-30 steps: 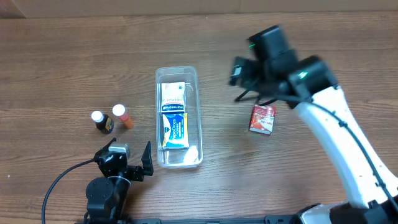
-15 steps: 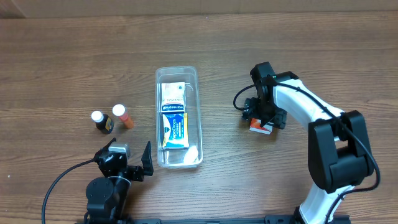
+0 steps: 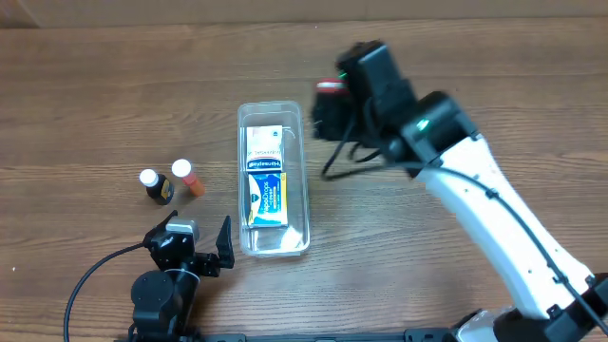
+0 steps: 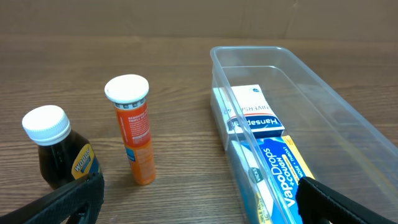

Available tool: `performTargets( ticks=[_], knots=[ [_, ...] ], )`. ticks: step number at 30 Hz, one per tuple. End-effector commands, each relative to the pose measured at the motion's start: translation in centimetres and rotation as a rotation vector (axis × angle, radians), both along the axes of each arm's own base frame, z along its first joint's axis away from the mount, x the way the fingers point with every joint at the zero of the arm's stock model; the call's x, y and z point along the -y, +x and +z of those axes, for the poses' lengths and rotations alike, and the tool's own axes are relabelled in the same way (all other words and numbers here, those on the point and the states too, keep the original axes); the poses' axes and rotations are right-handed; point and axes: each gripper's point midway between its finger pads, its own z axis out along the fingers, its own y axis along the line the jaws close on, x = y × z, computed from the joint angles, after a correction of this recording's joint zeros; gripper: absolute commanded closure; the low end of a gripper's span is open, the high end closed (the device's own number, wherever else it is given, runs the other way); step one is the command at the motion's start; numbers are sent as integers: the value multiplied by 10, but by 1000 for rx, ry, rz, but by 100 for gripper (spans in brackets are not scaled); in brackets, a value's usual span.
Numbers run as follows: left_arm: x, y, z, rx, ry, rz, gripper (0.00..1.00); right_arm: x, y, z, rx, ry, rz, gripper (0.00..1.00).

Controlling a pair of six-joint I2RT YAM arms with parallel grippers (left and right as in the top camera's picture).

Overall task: Pack container
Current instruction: 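Place the Panadol box into the container and open the gripper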

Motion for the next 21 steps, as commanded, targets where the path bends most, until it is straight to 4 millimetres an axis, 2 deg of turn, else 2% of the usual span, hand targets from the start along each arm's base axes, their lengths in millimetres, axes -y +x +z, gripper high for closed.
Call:
performTargets(
  ticks=[1, 3, 6, 8, 10, 12, 15, 17, 18, 19, 20, 21],
  knots=[
    [0, 0, 0, 7, 16, -5, 0, -64, -8, -56, -65, -36, 103, 30],
    [0, 0, 0, 7, 16, -5, 0, -87, -4, -96, -108, -66, 124, 30],
    [0, 0, 0, 7, 16, -5, 0, -99, 10, -144, -152, -93, 107, 30],
    [0, 0, 0, 7, 16, -5, 0, -104, 17, -167, -180, -86, 115, 30],
    [0, 0, 0, 7, 16, -5, 0, -110, 18, -172, -180, -74, 158, 14],
    [0, 0, 0, 7, 16, -5, 0, -121, 17, -157, -126, -54, 271, 13],
    [0, 0, 0, 7, 16, -5, 0, -119, 27, -106, -19, 2, 279, 13],
    [0, 0, 0, 7, 16, -5, 0, -110, 32, -74, 37, 34, 259, 13],
    [0, 0, 0, 7, 16, -5, 0, -102, 35, -60, 60, 42, 242, 13],
    [0, 0, 0, 7, 16, -5, 0, -85, 39, -44, 88, 33, 201, 13],
    [0, 0, 0, 7, 16, -5, 0, -56, 45, -25, 109, 16, 115, 13],
    [0, 0, 0, 7, 16, -5, 0, -34, 48, -14, 113, 8, 55, 12]
  ],
)
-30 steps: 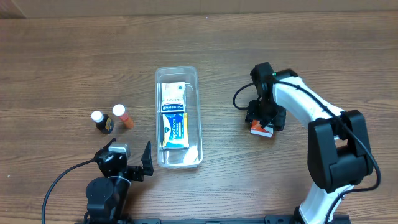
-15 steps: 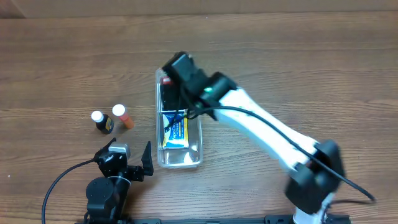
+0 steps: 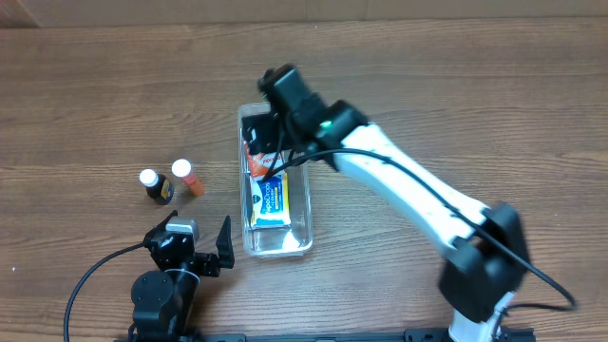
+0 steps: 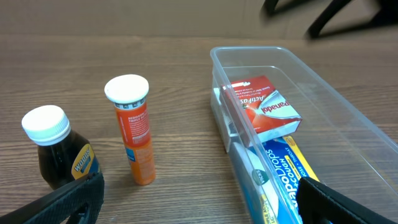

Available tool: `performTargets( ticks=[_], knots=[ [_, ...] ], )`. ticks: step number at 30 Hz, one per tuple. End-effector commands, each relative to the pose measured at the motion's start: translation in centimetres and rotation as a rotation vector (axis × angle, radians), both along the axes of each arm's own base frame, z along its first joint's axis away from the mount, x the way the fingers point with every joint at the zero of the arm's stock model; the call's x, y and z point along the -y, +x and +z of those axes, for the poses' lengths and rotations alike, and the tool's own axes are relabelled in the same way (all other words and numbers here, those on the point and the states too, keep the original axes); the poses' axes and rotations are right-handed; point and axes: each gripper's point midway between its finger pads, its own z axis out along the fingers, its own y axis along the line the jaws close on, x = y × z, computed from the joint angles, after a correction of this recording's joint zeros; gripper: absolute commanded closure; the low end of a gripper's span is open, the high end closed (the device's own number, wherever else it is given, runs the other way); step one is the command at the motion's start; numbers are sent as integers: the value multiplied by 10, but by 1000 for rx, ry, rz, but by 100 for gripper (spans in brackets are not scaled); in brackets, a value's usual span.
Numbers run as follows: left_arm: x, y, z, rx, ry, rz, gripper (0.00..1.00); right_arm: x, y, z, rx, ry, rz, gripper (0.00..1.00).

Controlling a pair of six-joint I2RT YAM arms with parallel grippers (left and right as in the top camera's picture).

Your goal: Pack container

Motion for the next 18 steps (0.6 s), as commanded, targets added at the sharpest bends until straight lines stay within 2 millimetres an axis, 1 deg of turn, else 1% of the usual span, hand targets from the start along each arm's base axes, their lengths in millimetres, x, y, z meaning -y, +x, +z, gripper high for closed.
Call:
performTargets(
  ticks=[1, 2, 3, 4, 6, 7, 9, 10, 11, 14, 16, 18],
  knots=[
    [0, 0, 0, 8, 16, -5, 0, 85, 23, 82, 125, 17, -234, 11],
    [0, 0, 0, 7, 16, -5, 0, 108, 25, 89, 119, 12, -283, 8],
    [0, 0, 0, 7, 16, -5, 0, 145, 27, 94, 100, -6, -354, 5],
    [0, 0, 0, 7, 16, -5, 0, 172, 27, 95, 74, -17, -419, 1],
    [0, 0, 0, 7, 16, -5, 0, 221, 25, 86, -13, -28, -523, 0],
    [0, 0, 1, 10, 15, -5, 0, 239, 22, 81, -58, -27, -557, 0],
    [0, 4, 14, 66, 11, -6, 0, 270, 17, 70, -139, -15, -621, 0],
    [0, 4, 15, 70, 11, -6, 0, 281, 14, 68, -165, -13, -645, 0],
    [0, 3, 11, 54, 7, -6, 0, 289, 12, 66, -185, -10, -665, 0],
    [4, 1, 3, 15, -66, -5, 0, 302, 7, 62, -215, -16, -697, 0],
    [2, 0, 14, 15, -149, 25, 0, 303, 7, 62, -215, -16, -698, 0],
    [-11, -4, 42, 26, -198, 112, 0, 303, 7, 62, -215, -16, -698, 0]
  ],
)
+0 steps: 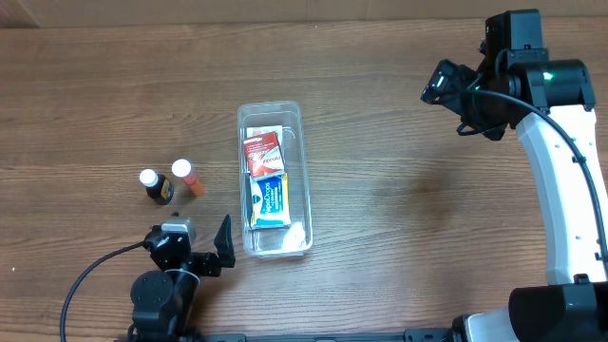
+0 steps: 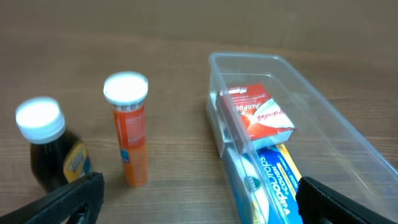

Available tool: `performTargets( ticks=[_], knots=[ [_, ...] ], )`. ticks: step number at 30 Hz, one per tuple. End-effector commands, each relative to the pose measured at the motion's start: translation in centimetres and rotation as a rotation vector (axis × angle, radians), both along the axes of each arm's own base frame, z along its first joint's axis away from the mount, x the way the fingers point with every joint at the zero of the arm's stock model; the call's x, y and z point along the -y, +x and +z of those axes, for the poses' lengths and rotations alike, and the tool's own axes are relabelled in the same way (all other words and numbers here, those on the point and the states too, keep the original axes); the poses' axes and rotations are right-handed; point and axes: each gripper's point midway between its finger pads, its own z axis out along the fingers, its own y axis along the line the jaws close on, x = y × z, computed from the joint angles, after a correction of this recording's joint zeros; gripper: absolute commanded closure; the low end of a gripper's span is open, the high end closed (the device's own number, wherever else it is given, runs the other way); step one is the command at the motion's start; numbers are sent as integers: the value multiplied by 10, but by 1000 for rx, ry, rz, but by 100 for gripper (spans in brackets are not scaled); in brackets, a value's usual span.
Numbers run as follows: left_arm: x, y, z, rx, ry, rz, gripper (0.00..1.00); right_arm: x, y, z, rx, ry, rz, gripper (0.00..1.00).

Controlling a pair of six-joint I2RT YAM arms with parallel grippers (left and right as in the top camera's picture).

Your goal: Pack container

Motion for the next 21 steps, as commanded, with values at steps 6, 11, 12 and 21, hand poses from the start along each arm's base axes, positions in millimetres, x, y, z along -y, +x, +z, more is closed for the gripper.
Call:
performTargets(
  ticks=[6, 11, 12, 21],
  knots=[
    [-46, 20, 169, -90, 6, 291, 0, -2, 1, 4, 12, 16, -1, 0],
    [-31, 72, 208, -367, 87, 195, 0, -2, 1, 4, 12, 16, -1, 0],
    [-43, 76, 199, -439, 54, 273, 0, -2, 1, 4, 12, 16, -1, 0],
    [-127, 78, 42, -1133, -196, 537, 3, -2, 1, 4, 12, 16, -1, 0]
  ],
)
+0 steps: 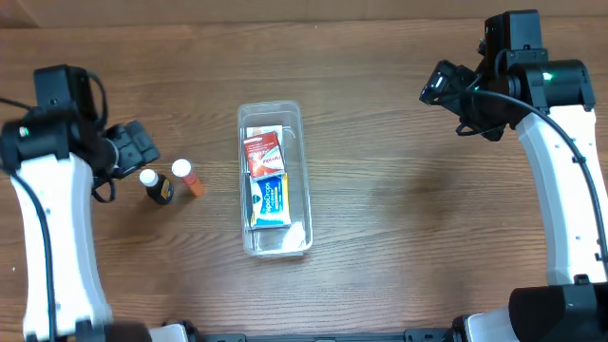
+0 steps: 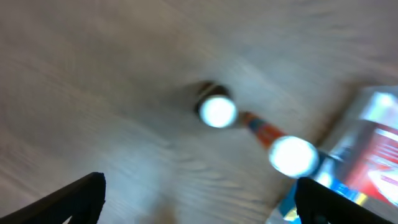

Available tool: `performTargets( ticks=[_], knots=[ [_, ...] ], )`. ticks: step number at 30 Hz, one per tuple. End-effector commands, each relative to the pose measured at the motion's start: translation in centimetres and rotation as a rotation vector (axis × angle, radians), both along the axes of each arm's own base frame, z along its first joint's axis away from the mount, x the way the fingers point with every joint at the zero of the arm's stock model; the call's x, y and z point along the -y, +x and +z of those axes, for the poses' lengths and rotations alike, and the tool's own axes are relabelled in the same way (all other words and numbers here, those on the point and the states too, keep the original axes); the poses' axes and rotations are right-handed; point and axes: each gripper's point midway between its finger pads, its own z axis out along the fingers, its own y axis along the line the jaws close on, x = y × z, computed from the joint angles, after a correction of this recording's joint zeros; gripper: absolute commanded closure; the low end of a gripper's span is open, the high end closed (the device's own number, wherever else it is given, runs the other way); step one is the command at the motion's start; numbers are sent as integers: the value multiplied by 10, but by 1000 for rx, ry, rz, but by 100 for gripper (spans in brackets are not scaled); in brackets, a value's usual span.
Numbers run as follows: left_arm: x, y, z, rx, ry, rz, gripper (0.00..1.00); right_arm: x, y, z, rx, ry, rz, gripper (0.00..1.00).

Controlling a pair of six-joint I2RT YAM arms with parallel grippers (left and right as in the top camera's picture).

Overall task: Pack container
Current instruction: 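Reach the left gripper to the dark brown bottle and grasp it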

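The clear plastic container (image 1: pixel 296 190) stands mid-table with a red box (image 1: pixel 263 150) and a blue box (image 1: pixel 270 200) inside. Left of it stand a dark bottle with a white cap (image 1: pixel 150 184) and an orange tube with a white cap (image 1: pixel 186 177). My left gripper (image 1: pixel 141 152) hovers open just left of and above the two. Its blurred wrist view looks down on the bottle (image 2: pixel 217 112), the tube (image 2: pixel 292 155) and the container's edge (image 2: pixel 373 106); its fingers (image 2: pixel 78 194) are wide apart. My right gripper (image 1: pixel 439 85) is raised at the far right, fingers apart and empty.
Bare wooden table (image 1: pixel 399 209) lies all round the container. The right arm (image 1: pixel 560 171) runs down the right side, the left arm (image 1: pixel 43 237) down the left side.
My left arm has left its place at the table's front edge and now hangs over the left side, gripper open above the bottle and tube. The right arm has not moved.
My right gripper first held the red box beside the container's far end. Then the box lay in the container on the white box, with the gripper open above it. Afterwards the right arm was back at the far right, and now the left arm is over the bottle and tube.
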Motion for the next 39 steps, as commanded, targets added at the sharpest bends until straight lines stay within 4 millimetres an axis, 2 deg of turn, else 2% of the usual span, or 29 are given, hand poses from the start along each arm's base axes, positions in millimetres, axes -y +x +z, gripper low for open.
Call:
performTargets(
  ticks=[1, 5, 6, 8, 10, 11, 12, 17, 24, 30, 31, 33, 34, 39],
  knots=[
    [-5, 9, -35, -102, -83, 9, 4, 0, 2, 5, 16, 5, -5, 0],
    [-6, 24, -76, -183, -126, -28, 8, 0, 2, 5, 16, 5, -5, 0],
    [2, 31, -87, -194, -168, -87, 14, 0, 2, 5, 16, 5, -5, 0],
    [4, 34, -100, -220, -187, -98, 21, 0, 2, 5, 16, 5, -5, 0],
    [3, 38, -109, -225, -189, -103, 33, 0, 2, 5, 16, 5, -5, 0],
    [2, 39, -111, -226, -189, -105, 46, 0, 2, 5, 16, 5, -5, 0],
    [2, 39, -111, -224, -188, -106, 51, 0, 2, 5, 16, 5, -5, 0],
    [4, 39, -111, -222, -195, -149, 54, 0, 2, 5, 16, 5, -5, 0],
    [8, 34, -110, -249, -189, -310, 44, 0, 2, 5, 16, 5, -5, 0],
    [6, 39, -111, -227, -176, -336, 37, 0, 2, 5, 16, 5, -5, 0],
    [5, 42, -111, -218, -171, -341, 37, 0, 2, 5, 16, 5, -5, 0],
    [5, 45, -111, -206, -165, -344, 50, 0, 2, 5, 16, 5, -5, 0],
    [4, 45, -111, -205, -164, -344, 52, 0, 2, 5, 16, 5, -5, 0],
    [15, 42, -116, -199, -221, -371, 48, 0, 2, 5, 16, 5, -5, 0]
  ],
)
